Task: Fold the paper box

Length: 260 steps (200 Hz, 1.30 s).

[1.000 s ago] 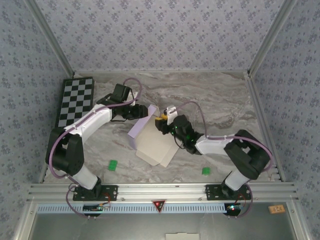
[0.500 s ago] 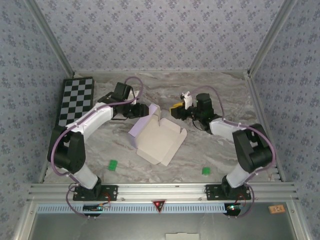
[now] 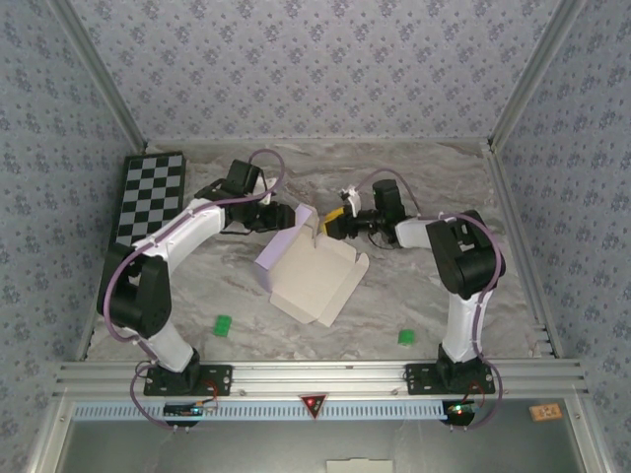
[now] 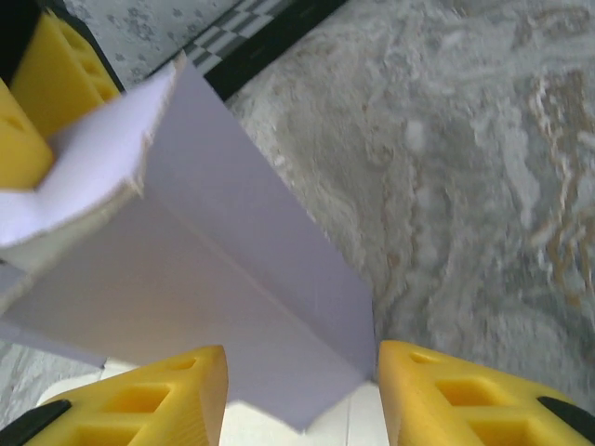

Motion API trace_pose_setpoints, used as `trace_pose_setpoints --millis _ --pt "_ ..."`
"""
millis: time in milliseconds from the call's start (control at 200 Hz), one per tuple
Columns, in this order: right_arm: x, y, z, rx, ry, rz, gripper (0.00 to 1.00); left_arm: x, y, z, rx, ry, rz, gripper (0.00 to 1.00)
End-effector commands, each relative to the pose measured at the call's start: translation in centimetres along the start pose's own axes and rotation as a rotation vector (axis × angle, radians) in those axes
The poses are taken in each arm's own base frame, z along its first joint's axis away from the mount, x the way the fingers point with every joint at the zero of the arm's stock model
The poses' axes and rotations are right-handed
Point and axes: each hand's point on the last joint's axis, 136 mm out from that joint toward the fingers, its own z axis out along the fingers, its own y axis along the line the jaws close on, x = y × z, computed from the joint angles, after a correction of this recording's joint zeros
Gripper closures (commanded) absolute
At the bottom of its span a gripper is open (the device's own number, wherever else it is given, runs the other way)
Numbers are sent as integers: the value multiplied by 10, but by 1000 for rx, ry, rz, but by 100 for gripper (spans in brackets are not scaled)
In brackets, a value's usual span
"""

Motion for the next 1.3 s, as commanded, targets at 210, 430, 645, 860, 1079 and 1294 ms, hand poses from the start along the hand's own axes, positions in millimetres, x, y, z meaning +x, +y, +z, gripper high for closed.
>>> trace_pose_setpoints --millis 210,430,645,860,1079,1294 --pt "8 17 24 -72 14 -24 53 40 27 21 -71 175 -36 55" --pt "7 18 25 -50 3 -37 54 44 17 20 -12 208 -5 52" --pt "5 18 28 -62 -4 -36 56 43 9 22 39 218 2 45" --pt "0 25 29 -70 -23 -53 57 32 -2 20 139 193 -18 28" --pt "-3 29 31 -75 -23 -58 59 33 -12 25 241 228 -19 19" --pt "-12 42 24 -49 -27 -75 60 35 -27 19 333 233 -17 18"
